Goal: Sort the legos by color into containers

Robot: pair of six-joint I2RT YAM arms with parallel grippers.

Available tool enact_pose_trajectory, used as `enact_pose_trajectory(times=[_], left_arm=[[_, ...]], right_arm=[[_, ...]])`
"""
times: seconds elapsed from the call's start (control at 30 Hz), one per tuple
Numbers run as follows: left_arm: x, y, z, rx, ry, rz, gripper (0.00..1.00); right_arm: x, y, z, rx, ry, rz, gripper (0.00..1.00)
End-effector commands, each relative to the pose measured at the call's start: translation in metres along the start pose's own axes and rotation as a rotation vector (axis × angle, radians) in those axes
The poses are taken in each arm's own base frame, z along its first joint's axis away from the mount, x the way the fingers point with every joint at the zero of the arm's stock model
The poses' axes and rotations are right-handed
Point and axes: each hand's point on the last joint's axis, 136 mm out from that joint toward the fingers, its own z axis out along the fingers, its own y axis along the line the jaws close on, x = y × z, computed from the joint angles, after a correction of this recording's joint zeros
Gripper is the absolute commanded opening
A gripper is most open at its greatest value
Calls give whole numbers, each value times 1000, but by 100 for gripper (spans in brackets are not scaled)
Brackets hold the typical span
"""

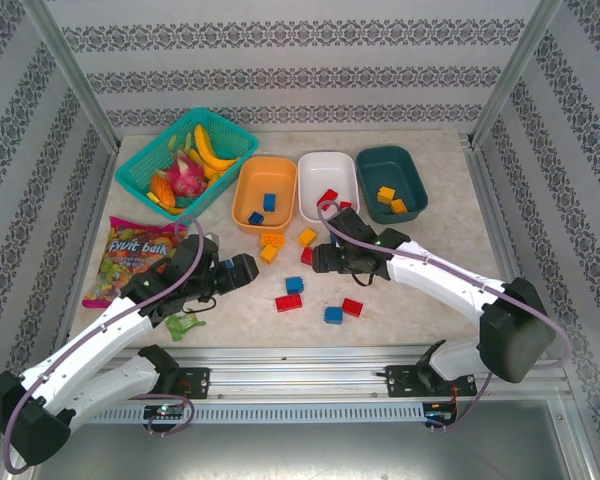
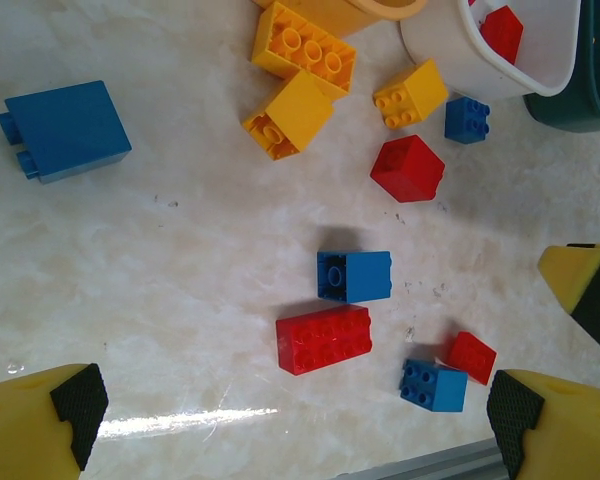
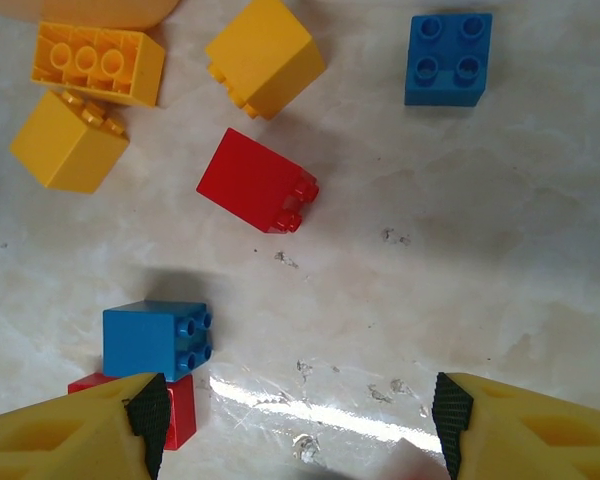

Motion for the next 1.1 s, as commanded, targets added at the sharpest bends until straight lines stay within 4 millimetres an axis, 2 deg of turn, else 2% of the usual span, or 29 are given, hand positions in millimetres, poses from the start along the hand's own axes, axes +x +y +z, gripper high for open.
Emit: enact_pose_trajectory(times=[0.0,0.13,0.27,0.37,0.5,0.6,0.73,0.87,1.0,1.07], left_arm=[[0,12,-2,-32,-21,-39,100],[2,14,-3,-26,-18,-39,100],[3,15,-5,-15,-27,-44,100],[4,15,-6,-12,-29,-47,100],[3,13,-7,-5,-28,-40,100],[1,10,-8,2,-30,-30,100],[0,7,-9,11,-34,-26,100],[-1,6,-9,14,-38,-26,100],[-2,5,-9,17,-38,-17,100],[-2,4,-8,16,-34,-10,100]], right_arm=[[-4,14,8,-28,18,-20,74],[-12,25,21,-16,38,17,82],[-16,21,40,66,71,121,91],[-18,22,56,105,100,185,92],[-18,25,76,132,129,233,88],[-18,20,87,169,142,253,83],[-13,10,98,218,184,297,70],[-15,11,105,216,187,296,56],[-19,14,106,212,187,275,43],[-20,15,104,213,184,256,39]])
